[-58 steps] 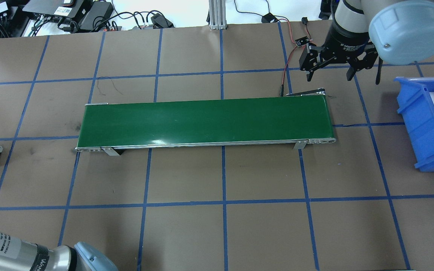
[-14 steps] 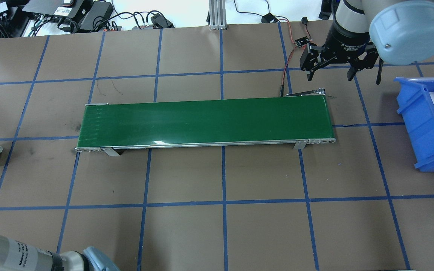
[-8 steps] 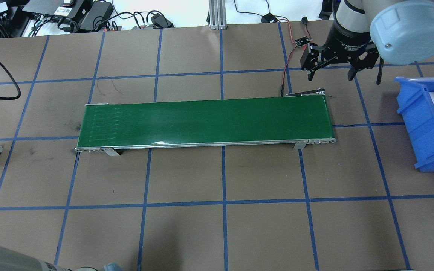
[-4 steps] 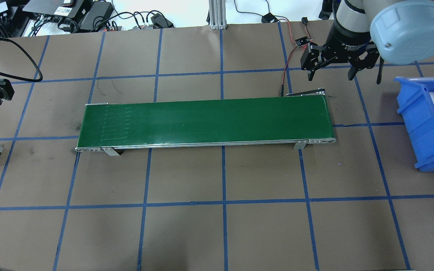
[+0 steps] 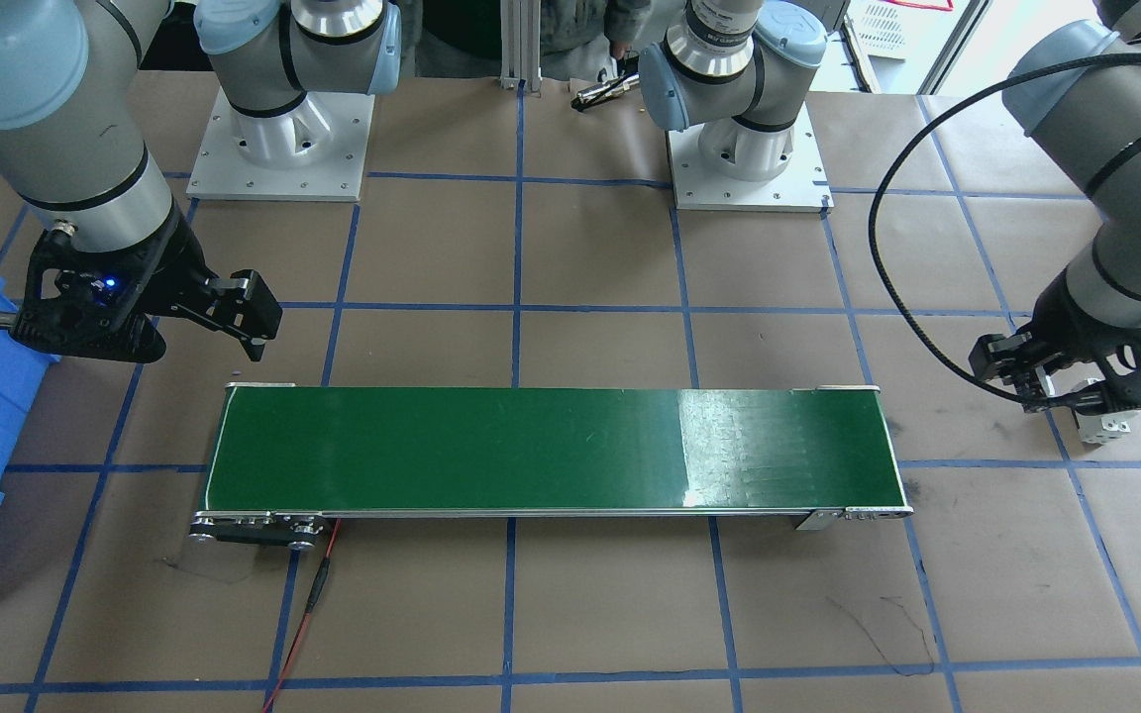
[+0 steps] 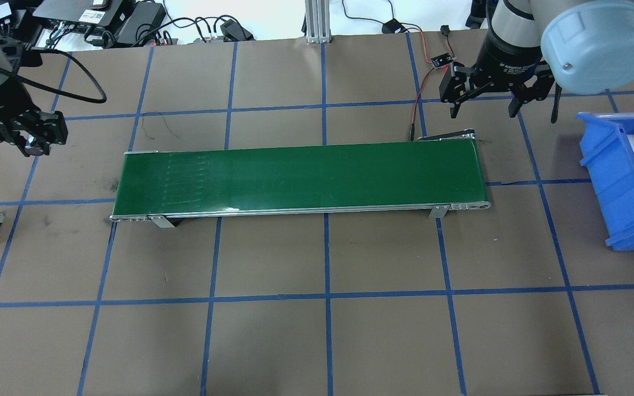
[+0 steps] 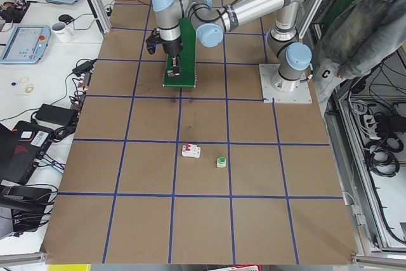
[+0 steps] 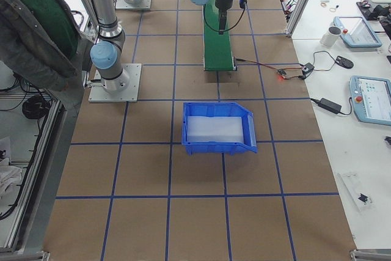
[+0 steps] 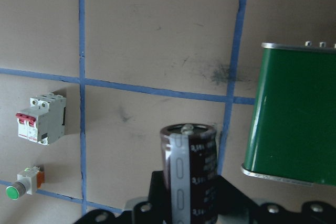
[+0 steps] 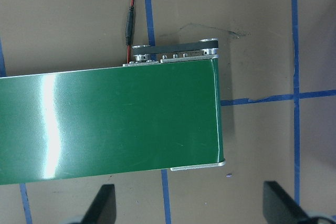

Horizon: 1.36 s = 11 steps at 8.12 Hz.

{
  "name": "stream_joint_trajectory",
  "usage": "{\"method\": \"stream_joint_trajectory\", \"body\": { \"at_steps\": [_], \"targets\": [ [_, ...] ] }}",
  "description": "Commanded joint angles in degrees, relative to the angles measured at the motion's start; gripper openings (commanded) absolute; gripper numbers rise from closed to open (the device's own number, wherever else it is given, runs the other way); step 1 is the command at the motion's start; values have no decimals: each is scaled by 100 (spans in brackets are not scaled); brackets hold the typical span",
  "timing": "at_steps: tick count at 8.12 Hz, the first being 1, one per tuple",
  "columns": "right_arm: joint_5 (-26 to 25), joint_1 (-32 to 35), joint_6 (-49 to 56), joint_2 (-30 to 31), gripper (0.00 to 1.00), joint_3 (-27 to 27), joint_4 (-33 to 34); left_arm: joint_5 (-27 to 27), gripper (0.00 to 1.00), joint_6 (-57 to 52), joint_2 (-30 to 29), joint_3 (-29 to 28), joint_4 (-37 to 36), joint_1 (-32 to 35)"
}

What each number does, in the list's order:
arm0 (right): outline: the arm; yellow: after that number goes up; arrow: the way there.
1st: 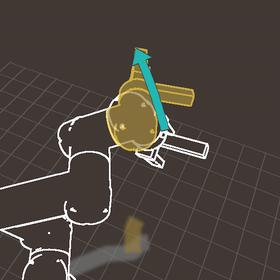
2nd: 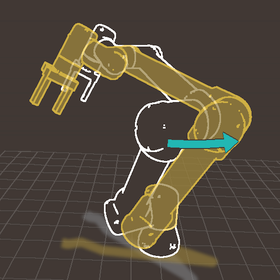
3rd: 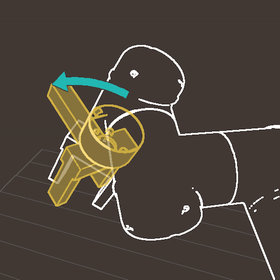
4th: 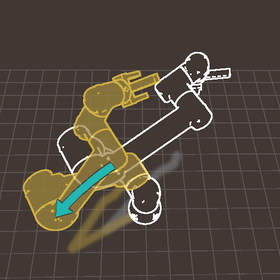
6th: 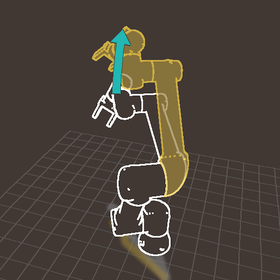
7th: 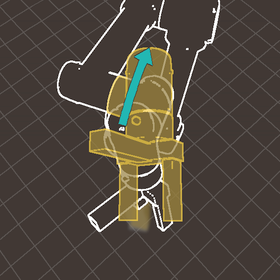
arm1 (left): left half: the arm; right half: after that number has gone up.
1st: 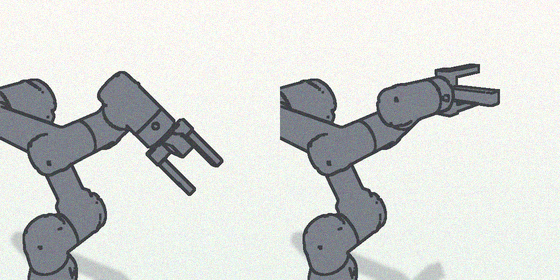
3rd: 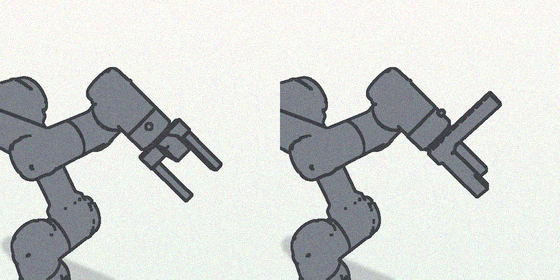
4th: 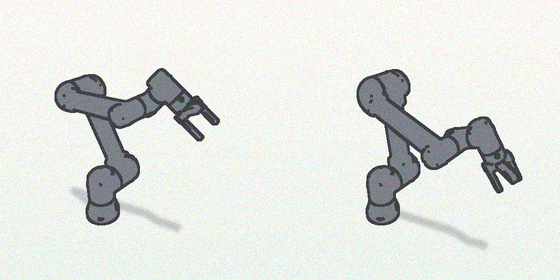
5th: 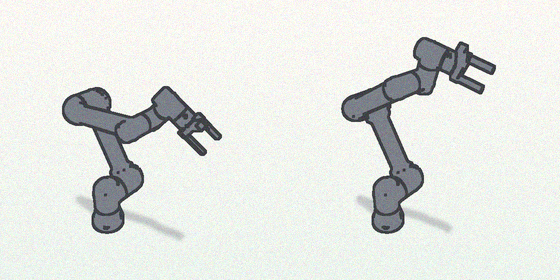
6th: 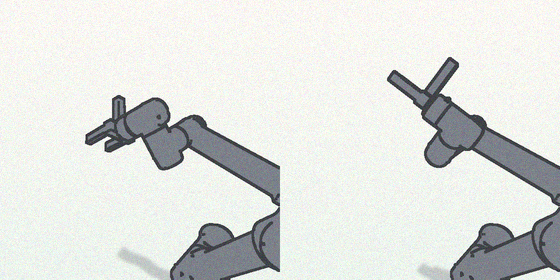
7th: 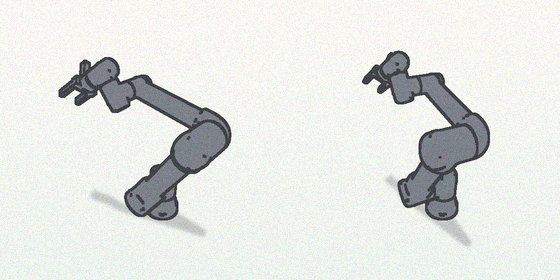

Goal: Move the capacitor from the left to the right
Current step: 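Lift the capacitor with the left gripper and carry it to the conveyor, then lower the held capacitor onto the green belt and open the left gripper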

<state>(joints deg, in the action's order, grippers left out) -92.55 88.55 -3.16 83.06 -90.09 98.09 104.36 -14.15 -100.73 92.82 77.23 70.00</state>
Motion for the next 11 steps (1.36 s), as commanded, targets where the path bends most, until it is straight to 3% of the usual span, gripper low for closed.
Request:
{"method": "stream_joint_trajectory", "body": {
  "at_steps": [1, 4, 7, 11],
  "targets": [
    [0, -4, 0, 0, 100, 0, 0, -39, 32, 1078, -130, 0, 55, 575],
    [0, -4, 0, 0, 100, 0, 0, -678, 32, 1887, -341, 8, 55, 1005],
    [0, -4, 0, 0, 100, 0, 0, -1355, 32, 1977, -377, 26, 187, 1086],
    [17, -4, 26, 0, 100, -35, 0, -1489, 31, 1698, -535, 35, -154, 1086]
  ]
}}
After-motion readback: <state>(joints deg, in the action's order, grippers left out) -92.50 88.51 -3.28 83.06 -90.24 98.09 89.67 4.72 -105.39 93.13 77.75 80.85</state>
